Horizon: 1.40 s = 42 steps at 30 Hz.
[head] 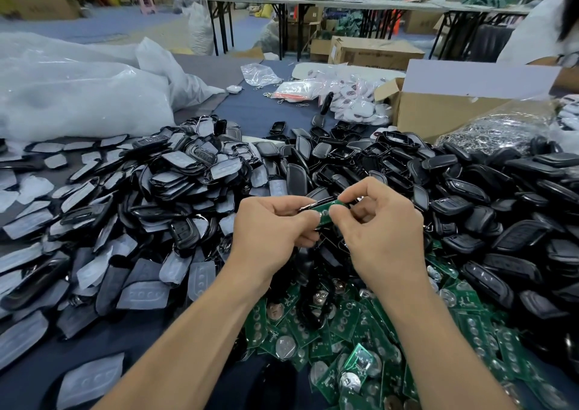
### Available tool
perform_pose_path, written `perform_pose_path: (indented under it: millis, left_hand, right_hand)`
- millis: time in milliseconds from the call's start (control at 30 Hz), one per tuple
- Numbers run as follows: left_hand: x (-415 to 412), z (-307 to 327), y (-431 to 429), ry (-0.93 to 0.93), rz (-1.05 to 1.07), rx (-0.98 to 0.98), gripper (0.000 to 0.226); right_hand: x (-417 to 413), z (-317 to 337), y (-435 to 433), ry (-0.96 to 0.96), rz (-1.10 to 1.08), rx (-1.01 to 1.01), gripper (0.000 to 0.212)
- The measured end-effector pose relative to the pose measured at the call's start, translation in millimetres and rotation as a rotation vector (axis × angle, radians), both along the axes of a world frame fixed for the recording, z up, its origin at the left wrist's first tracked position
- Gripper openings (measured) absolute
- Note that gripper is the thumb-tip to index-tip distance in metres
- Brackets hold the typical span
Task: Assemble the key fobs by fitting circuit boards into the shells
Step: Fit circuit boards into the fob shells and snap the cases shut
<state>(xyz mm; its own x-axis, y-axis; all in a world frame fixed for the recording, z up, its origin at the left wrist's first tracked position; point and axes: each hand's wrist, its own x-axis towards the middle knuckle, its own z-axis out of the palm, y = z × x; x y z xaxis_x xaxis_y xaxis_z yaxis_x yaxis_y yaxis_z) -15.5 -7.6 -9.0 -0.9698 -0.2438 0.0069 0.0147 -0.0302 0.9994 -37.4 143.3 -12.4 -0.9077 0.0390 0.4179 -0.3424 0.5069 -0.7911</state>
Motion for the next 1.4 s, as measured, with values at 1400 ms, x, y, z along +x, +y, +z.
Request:
perform_pose_path:
  millis: [1400]
  left_hand:
    - [-4.4,38.7,-93.0,0.151,0.522,0.590,0.018]
  right_hand:
    - [18.4,7.7,-120.7,0.201,0.311,0.726,0.038]
